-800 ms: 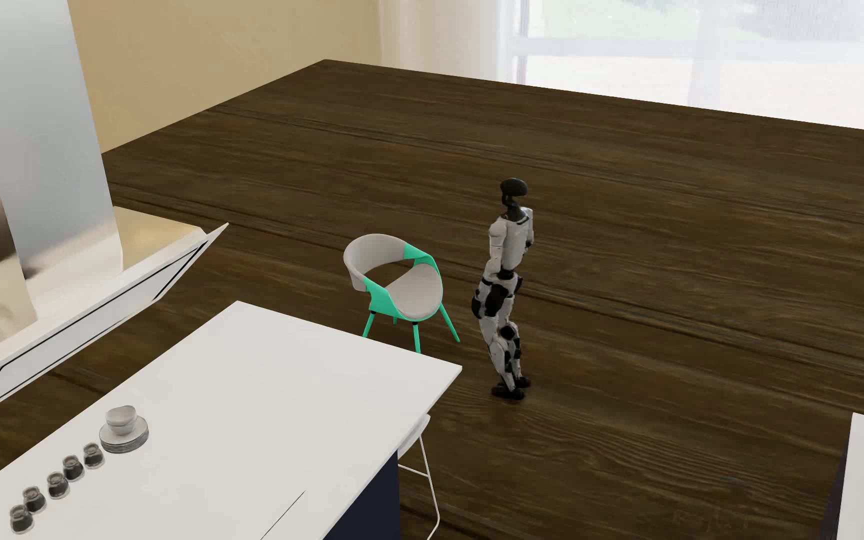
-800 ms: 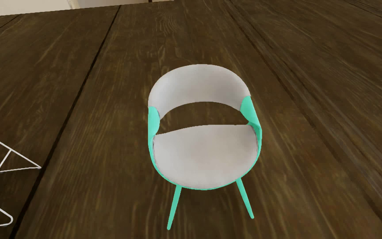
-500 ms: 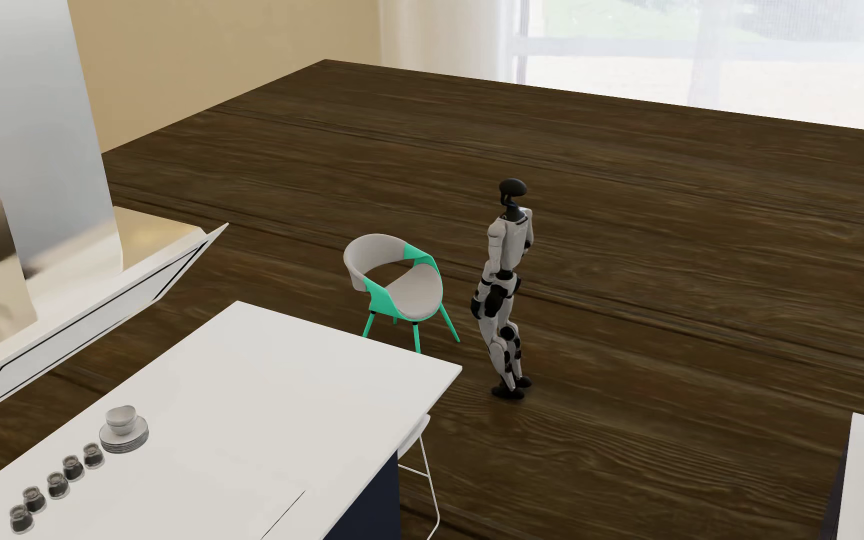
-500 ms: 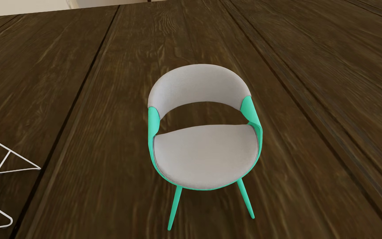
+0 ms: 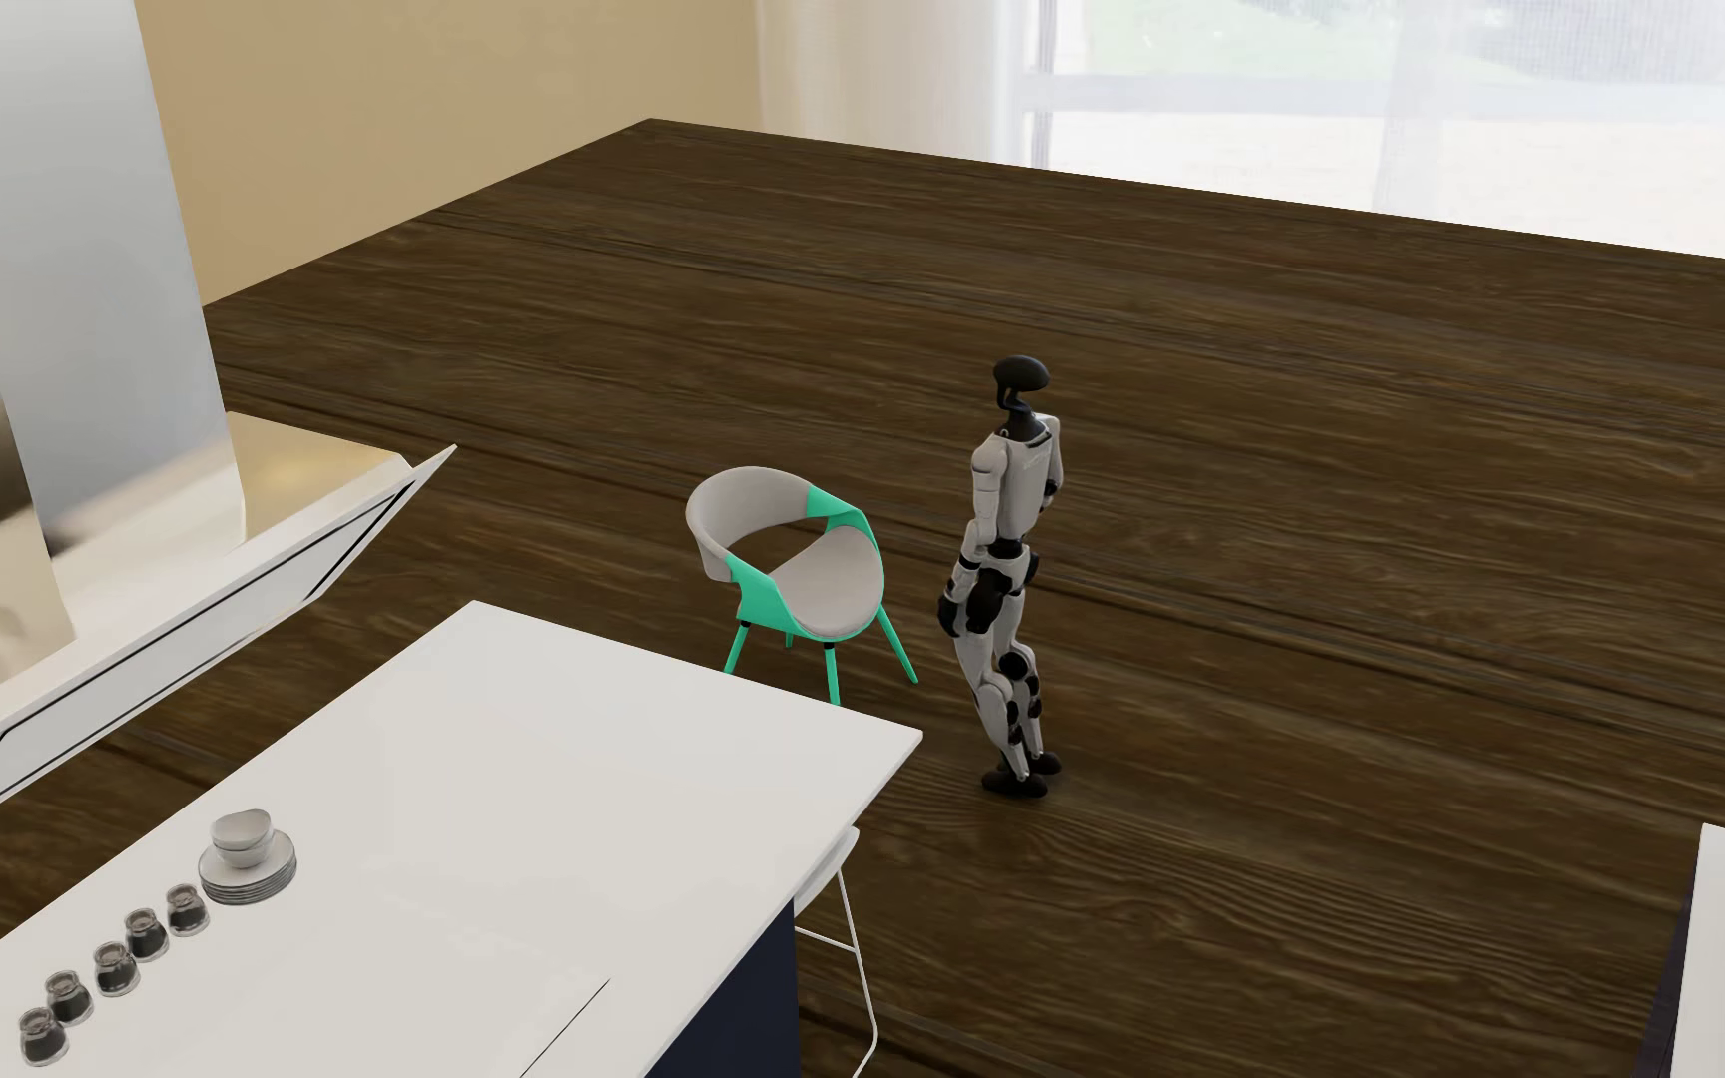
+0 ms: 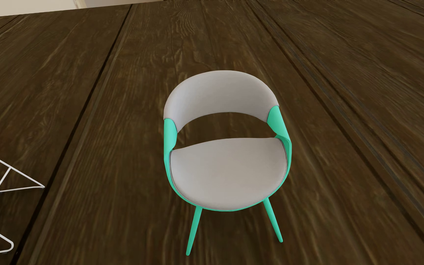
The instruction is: Stand still
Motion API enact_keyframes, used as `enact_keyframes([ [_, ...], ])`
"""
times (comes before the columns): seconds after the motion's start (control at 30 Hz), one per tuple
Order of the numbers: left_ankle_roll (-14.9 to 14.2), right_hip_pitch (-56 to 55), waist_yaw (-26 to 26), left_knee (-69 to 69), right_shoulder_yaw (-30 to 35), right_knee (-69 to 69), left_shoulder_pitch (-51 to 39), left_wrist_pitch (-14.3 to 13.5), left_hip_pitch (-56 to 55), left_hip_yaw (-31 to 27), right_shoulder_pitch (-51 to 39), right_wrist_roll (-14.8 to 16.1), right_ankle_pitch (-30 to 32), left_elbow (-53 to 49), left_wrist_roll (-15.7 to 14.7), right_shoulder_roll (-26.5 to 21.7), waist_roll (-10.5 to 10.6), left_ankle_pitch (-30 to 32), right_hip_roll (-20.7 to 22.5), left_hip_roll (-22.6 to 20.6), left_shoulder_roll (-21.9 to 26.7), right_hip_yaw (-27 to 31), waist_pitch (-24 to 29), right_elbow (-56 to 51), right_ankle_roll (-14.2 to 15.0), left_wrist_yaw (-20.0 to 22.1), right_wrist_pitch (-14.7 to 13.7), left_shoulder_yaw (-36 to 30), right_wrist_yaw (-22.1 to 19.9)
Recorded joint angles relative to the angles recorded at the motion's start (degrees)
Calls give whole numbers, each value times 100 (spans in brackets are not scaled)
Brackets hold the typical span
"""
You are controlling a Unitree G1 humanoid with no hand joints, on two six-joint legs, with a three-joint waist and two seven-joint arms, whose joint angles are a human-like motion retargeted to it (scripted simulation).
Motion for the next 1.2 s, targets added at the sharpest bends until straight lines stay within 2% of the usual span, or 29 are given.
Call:
enact_keyframes([
  [0.67,0,85,-6,-13,128,1,-25,0,88,0,-44,0,8,-34,0,-40,-3,-44,30,25,16,0,23,-30,0,0,0,-38,0],
  [1.2,0,43,-10,-24,191,-13,-80,0,45,0,-96,0,33,-52,0,-56,18,-20,39,34,56,0,42,5,0,0,0,-311,0],
])
